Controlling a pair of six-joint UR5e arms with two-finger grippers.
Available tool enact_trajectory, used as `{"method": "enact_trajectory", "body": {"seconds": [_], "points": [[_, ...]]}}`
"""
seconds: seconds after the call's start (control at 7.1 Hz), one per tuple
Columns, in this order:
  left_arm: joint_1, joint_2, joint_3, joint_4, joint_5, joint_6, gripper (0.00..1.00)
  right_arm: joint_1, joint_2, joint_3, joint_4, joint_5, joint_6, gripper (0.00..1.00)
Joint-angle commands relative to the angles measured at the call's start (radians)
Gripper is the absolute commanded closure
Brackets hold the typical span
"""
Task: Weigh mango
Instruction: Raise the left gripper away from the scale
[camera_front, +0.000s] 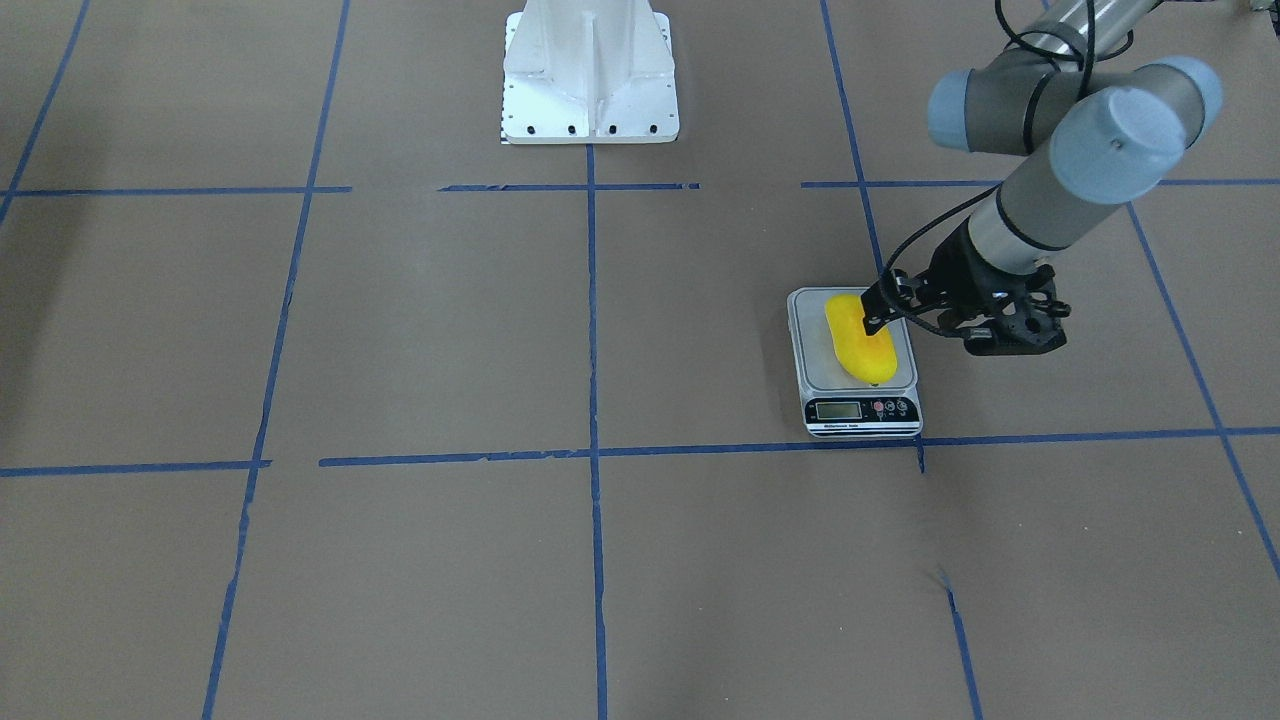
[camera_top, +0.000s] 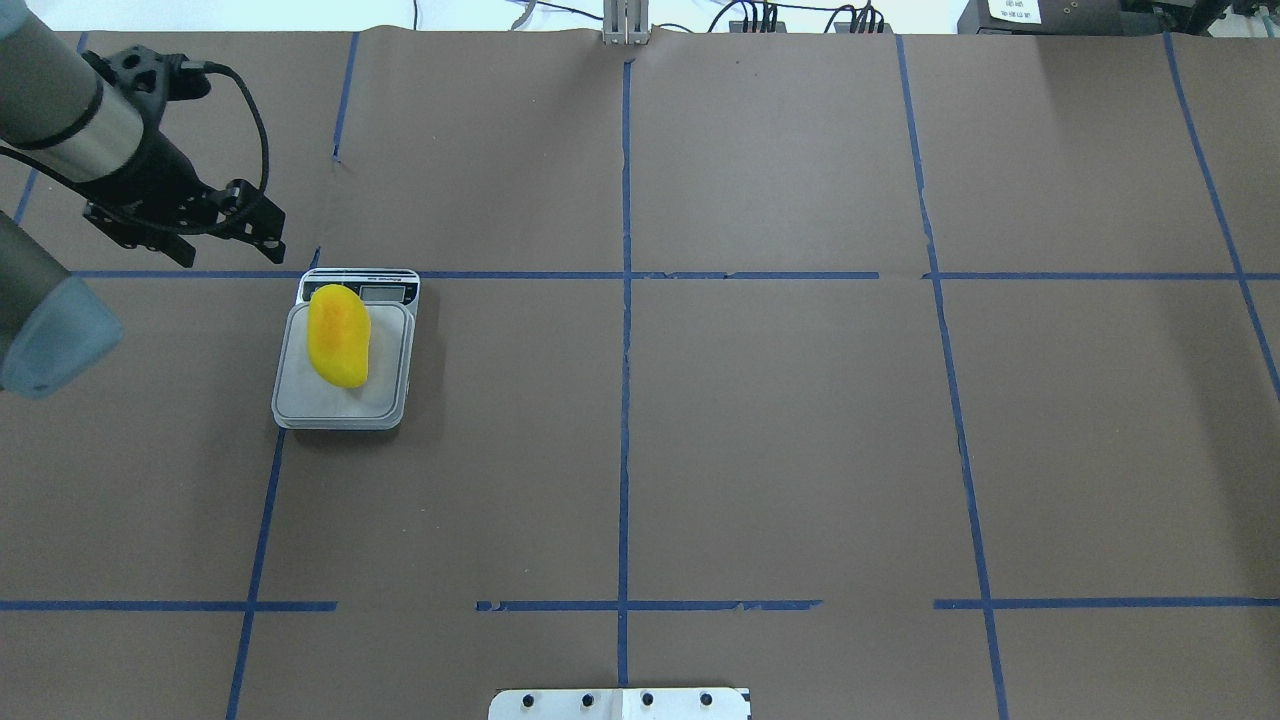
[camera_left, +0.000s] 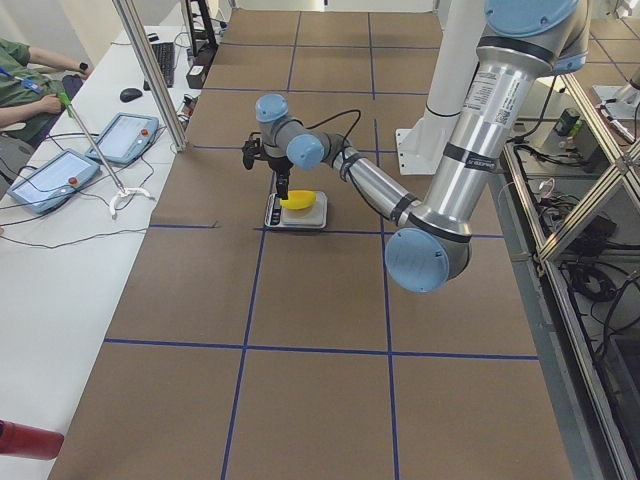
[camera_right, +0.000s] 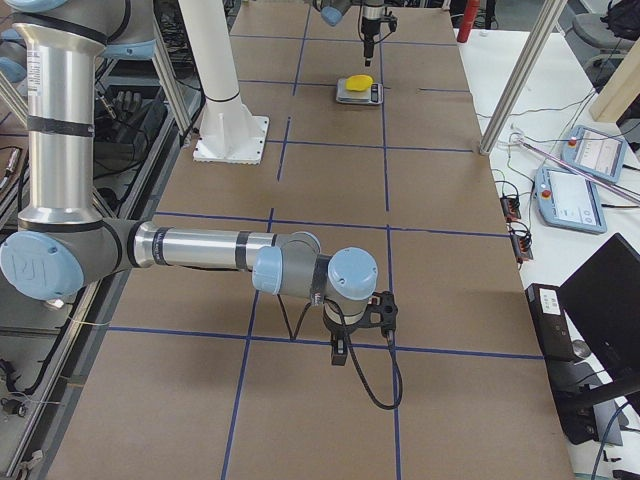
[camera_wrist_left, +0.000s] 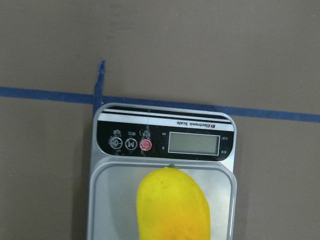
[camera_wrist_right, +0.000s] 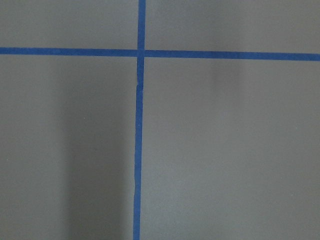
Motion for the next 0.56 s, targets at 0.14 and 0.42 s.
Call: {"method": "enact_trajectory", "body": {"seconds": [0.14,0.42], "points": [[-0.211,0.235,-0.105,0.067,-0.007,0.419,0.0,0.0,0.001,0.0,-0.001,0.0,0.002,0.0],[-0.39,0.296,0.053,0.054,-0.009,0.739,0.0,0.0,-0.001,0.0,-0.001,0.0,0.0,0.0]]}}
